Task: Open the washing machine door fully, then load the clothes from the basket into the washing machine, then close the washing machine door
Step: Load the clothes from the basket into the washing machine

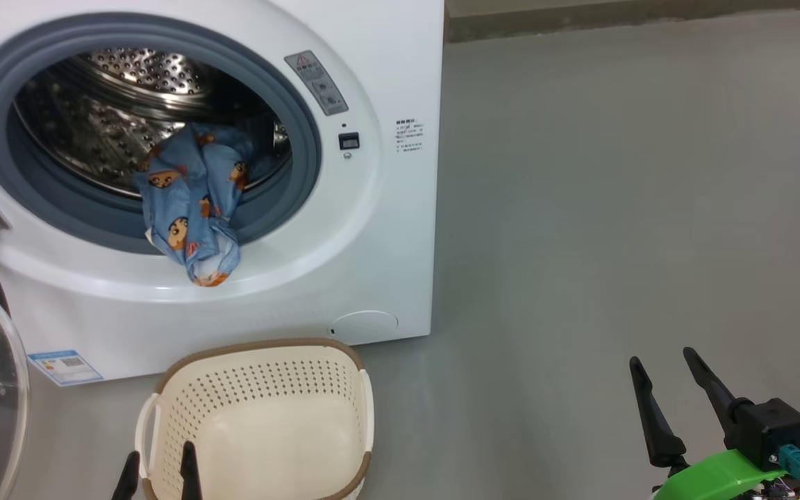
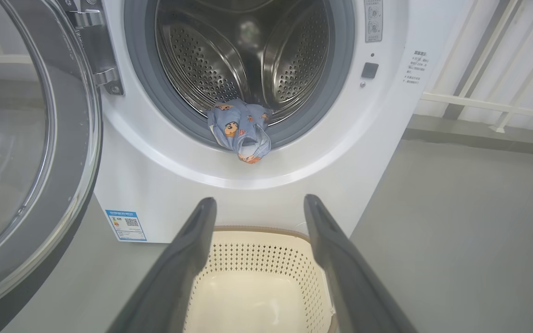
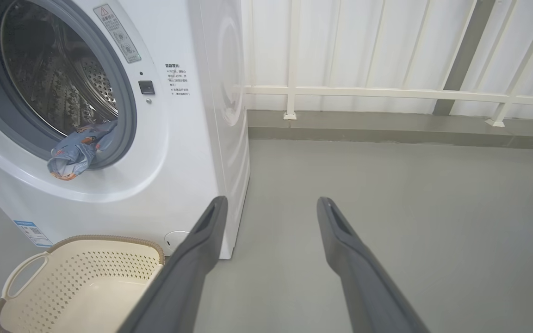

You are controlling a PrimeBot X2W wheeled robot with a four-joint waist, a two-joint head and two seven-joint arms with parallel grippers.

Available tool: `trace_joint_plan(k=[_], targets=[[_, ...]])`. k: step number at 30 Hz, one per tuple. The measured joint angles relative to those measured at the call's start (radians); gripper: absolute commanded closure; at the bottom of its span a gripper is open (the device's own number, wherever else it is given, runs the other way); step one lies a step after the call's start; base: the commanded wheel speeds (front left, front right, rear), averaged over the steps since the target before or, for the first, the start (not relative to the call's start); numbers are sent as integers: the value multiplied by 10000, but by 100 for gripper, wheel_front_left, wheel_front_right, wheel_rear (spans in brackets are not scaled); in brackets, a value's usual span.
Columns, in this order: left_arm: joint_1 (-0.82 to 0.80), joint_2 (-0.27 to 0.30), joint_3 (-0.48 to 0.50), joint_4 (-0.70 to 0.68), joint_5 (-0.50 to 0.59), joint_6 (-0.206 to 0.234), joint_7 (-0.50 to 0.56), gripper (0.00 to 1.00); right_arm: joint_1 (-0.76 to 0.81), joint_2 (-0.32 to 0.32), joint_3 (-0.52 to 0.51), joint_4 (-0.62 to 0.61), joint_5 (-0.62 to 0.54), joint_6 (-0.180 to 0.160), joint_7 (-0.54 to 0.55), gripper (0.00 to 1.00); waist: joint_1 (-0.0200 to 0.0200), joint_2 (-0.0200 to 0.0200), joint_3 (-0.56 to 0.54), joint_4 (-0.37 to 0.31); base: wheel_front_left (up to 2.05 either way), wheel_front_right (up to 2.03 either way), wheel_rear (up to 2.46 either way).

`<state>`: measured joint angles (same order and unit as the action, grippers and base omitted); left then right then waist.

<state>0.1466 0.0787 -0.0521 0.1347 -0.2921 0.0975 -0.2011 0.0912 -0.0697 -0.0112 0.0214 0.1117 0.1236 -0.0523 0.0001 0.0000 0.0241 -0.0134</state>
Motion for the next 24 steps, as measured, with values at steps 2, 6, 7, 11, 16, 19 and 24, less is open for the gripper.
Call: trace_joint_plan(k=[2,6,7,11,16,19,24], targets=[[-66,27,2,107,-79,-8,119,0,-5,2,23,-25,25,0,0,0,0,0,104,-16,0,0,0],[-589,98,2,441,-209,-98,268,0,-50,-4,10,-100,27,0,0,0,0,0,399,-36,0,0,0],[-784,125,2,545,-257,-113,347,0,-93,-6,12,-117,27,0,0,0,-1,0,487,-42,0,0,0],[-1507,221,-10,1003,-414,-276,704,0,-380,-21,25,-188,31,0,-4,0,0,0,890,-103,0,0,0],[-2451,483,2,1630,-552,-483,1340,0,-684,-56,25,-282,29,0,-38,0,0,0,1487,-253,0,0,0],[-3269,771,42,2069,-788,-723,1714,0,-928,-50,29,-291,31,0,-171,0,1,0,1904,-373,0,0,0],[-4391,1208,102,2617,-926,-957,2426,0,-1276,15,42,-211,98,0,-454,0,1,0,2597,-645,0,0,0]])
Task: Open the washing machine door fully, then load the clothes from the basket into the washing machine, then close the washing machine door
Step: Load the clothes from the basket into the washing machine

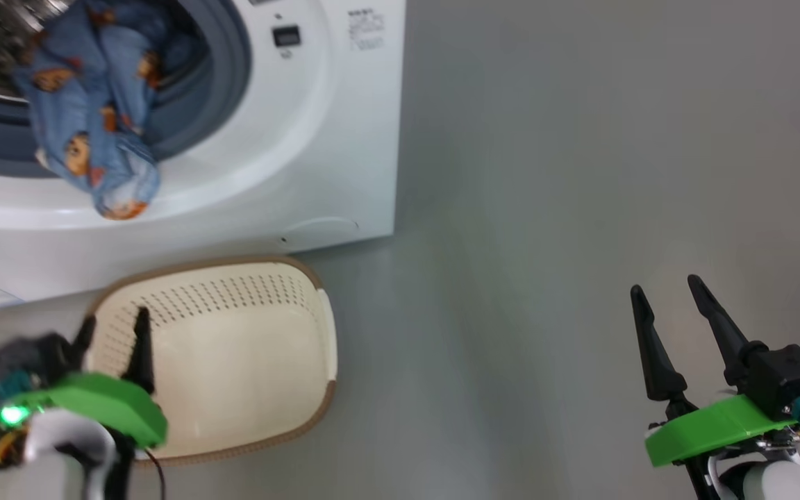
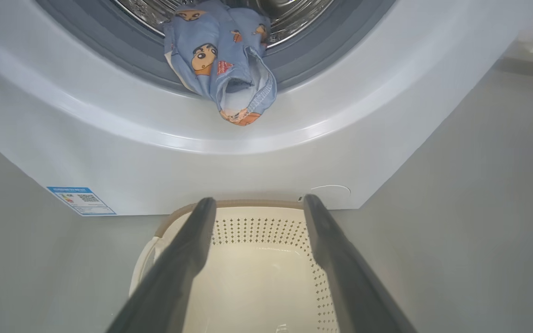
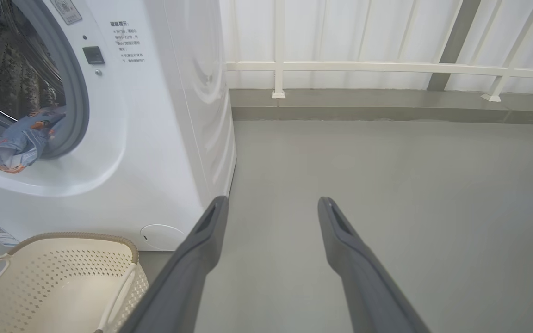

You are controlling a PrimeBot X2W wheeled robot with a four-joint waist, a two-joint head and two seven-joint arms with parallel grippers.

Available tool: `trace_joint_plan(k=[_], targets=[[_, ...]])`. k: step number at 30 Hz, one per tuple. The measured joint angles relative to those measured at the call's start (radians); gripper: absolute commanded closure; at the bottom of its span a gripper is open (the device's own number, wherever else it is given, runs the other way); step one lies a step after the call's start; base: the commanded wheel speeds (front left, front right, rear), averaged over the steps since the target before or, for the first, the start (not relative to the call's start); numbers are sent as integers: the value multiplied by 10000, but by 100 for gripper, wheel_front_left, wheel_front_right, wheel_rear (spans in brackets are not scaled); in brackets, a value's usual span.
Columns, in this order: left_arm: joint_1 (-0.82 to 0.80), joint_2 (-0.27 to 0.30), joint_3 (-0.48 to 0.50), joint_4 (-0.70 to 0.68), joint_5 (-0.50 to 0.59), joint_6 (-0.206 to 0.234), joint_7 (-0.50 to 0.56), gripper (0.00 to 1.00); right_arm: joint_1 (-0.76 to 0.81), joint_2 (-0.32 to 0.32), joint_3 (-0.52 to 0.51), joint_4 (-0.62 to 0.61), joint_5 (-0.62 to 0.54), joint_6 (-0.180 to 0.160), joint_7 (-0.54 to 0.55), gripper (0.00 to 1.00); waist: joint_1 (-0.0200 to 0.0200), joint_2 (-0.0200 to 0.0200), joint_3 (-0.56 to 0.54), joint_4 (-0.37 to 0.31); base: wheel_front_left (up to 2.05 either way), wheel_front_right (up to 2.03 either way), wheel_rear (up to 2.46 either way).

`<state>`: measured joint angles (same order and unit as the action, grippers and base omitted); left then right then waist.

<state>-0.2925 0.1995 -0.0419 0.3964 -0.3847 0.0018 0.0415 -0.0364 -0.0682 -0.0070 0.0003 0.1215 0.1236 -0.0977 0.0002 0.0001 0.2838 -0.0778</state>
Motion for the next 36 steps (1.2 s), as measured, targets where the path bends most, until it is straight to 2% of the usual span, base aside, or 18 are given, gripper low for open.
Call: trace_joint_plan(k=[8,15,24,34,35,36], targets=[[-1757,1198,272,769,-234,-460,1212,0,-669,127,192,616,159,0,-646,0,1,0,1008,-607,0,0,0],[-3003,1845,410,823,-646,-644,2552,0,-1005,234,378,1208,483,0,-1118,0,-1,0,1714,-1127,0,0,0],[-4519,2857,725,903,-809,-558,3977,0,-1644,265,669,1668,1101,0,-1461,0,-1,0,2496,-1598,0,0,0],[-5472,3394,748,901,-782,-247,4853,0,-1869,261,761,1824,1348,0,-1517,0,-1,0,2907,-1927,0,0,0],[-5585,3438,744,901,-780,-180,4963,2,-1875,263,771,1797,1348,0,-1517,0,-2,0,2944,-1951,0,0,0],[-5687,3473,729,901,-775,-171,5045,50,-1876,263,775,1772,1358,0,-1519,0,-1,0,2979,-1971,0,0,0]])
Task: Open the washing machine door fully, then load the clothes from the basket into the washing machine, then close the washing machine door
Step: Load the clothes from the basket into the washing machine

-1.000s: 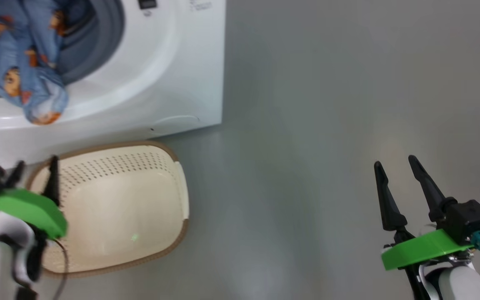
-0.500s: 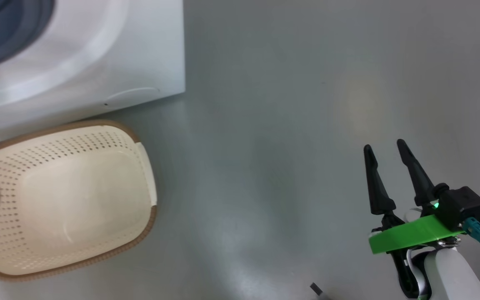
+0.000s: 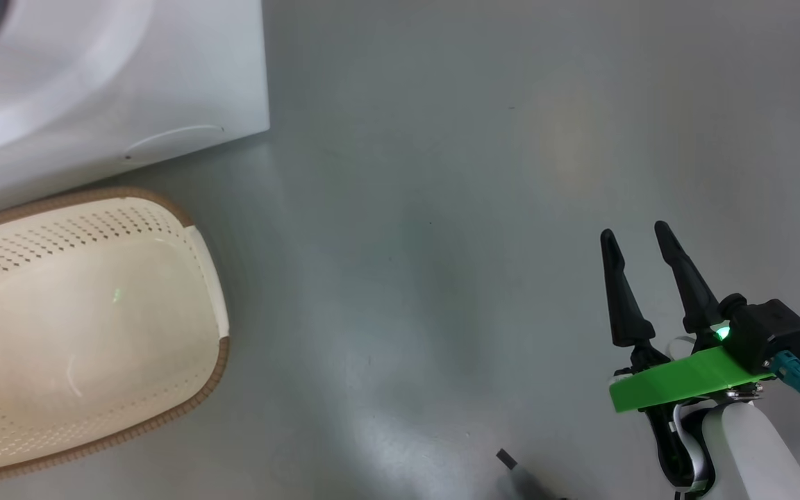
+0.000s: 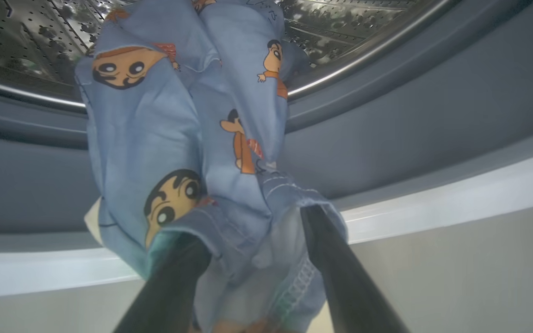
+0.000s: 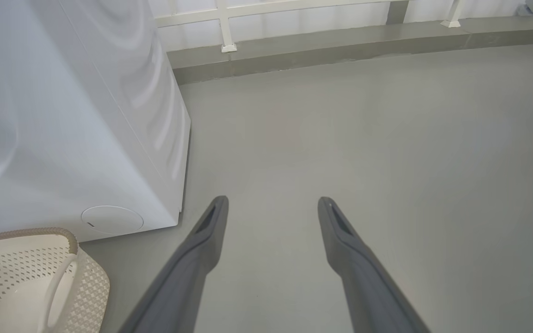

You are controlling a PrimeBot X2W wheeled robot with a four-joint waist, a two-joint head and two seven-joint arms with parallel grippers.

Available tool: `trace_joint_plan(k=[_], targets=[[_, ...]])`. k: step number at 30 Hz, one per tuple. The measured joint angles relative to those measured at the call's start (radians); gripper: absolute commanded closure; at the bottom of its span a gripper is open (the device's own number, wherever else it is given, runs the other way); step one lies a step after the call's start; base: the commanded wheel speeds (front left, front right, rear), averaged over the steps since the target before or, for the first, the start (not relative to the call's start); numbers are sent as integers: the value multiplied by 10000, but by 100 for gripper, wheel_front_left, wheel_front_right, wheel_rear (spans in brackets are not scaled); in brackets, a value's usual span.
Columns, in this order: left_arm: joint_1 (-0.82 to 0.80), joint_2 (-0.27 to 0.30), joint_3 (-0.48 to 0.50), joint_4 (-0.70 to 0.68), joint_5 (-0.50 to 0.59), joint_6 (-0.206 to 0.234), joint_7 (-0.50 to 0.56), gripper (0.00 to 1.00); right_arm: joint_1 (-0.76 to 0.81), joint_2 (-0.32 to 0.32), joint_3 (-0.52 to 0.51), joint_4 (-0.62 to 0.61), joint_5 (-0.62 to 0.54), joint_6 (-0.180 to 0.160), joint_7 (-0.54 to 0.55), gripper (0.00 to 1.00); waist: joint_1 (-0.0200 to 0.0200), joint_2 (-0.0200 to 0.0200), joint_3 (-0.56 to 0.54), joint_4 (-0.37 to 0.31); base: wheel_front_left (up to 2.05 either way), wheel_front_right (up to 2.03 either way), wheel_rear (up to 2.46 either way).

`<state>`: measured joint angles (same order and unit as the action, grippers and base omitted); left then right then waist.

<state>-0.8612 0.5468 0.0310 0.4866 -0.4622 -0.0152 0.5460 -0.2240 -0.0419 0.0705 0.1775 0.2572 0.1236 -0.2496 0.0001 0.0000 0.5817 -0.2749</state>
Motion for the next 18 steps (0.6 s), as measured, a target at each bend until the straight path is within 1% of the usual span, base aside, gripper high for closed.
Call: trace_joint_plan(k=[1,2,8,14,18], targets=[[-90,17,-4,2,-2,2,113,95,-1,0,4,-12,4,0,0,0,0,0,31,-18,0,0,0],[-182,25,-42,2,6,71,196,100,-3,0,4,-25,4,0,0,0,0,0,62,-32,0,0,0],[-613,105,-244,-8,86,205,529,100,-117,0,-2,-77,198,0,0,0,0,0,211,-22,0,0,0],[-1155,313,-144,-232,165,268,-25,100,-228,-2,75,-104,282,0,0,0,-1,0,397,-21,0,0,0],[-1355,552,-104,-353,328,311,-518,100,-414,2,245,-180,339,0,0,0,0,0,600,-122,0,0,0]])
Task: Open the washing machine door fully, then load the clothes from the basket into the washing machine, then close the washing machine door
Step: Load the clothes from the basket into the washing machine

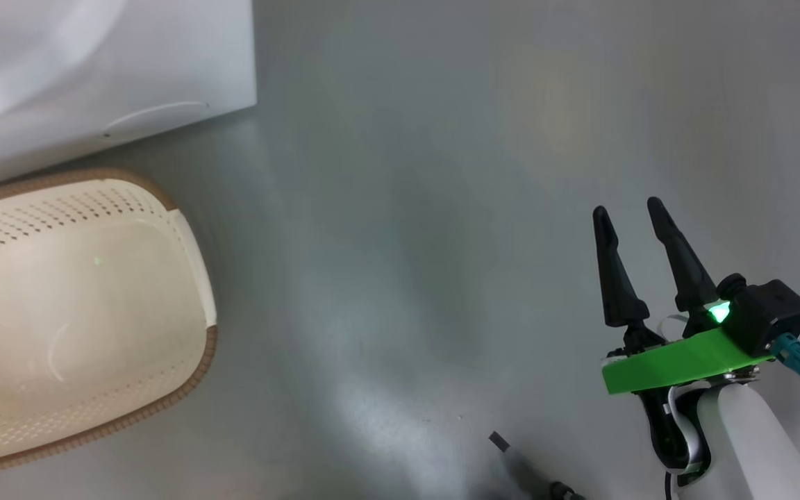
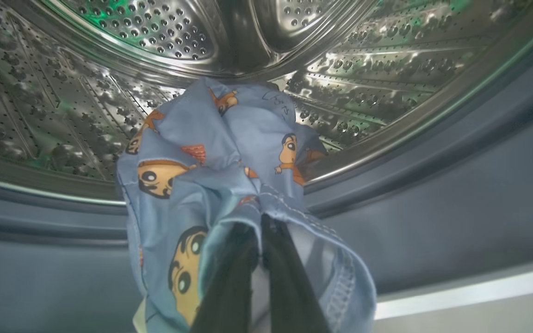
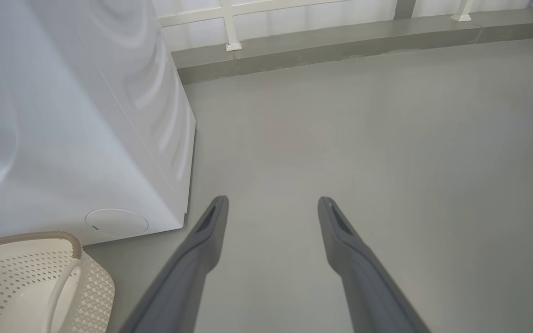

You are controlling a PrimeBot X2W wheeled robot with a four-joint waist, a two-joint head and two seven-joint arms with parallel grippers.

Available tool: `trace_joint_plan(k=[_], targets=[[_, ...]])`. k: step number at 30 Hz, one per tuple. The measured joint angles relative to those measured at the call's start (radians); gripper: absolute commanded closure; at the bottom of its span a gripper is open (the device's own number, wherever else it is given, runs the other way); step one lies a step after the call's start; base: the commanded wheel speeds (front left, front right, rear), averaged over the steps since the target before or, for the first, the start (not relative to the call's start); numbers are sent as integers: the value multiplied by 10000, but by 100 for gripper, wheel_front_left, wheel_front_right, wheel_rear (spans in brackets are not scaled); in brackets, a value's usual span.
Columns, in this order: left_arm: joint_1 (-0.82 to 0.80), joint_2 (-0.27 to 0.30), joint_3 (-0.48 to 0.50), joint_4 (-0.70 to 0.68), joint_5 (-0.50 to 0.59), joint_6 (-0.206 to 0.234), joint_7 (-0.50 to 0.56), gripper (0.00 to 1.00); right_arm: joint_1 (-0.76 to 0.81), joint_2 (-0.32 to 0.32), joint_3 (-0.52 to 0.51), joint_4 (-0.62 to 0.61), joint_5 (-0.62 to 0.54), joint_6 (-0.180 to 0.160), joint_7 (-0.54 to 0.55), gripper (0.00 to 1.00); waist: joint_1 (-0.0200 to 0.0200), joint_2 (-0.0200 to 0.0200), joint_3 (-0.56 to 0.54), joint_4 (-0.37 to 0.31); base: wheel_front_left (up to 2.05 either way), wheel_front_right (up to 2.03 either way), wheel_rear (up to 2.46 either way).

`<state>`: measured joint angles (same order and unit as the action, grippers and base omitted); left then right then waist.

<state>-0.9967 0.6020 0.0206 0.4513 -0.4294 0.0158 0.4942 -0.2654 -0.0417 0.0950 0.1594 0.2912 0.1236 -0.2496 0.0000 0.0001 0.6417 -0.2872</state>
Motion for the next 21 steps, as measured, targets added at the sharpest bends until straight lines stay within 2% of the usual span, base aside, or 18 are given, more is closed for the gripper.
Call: trace_joint_plan(k=[5,9,14,21], targets=[[-473,368,-10,54,322,-54,-742,100,-127,0,67,-52,4,0,0,0,0,0,395,-174,0,0,0],[-1163,663,48,403,533,-209,-1722,100,-198,2,219,-138,6,0,0,0,1,0,774,-352,0,0,0],[-2362,1057,71,901,744,-347,-3093,100,-463,6,401,-217,107,0,-2,0,1,0,1218,-671,0,0,0],[-4195,1373,-176,1521,1281,-481,-4464,100,-608,13,742,-222,259,0,-2,0,1,0,1853,-1090,0,0,0]])
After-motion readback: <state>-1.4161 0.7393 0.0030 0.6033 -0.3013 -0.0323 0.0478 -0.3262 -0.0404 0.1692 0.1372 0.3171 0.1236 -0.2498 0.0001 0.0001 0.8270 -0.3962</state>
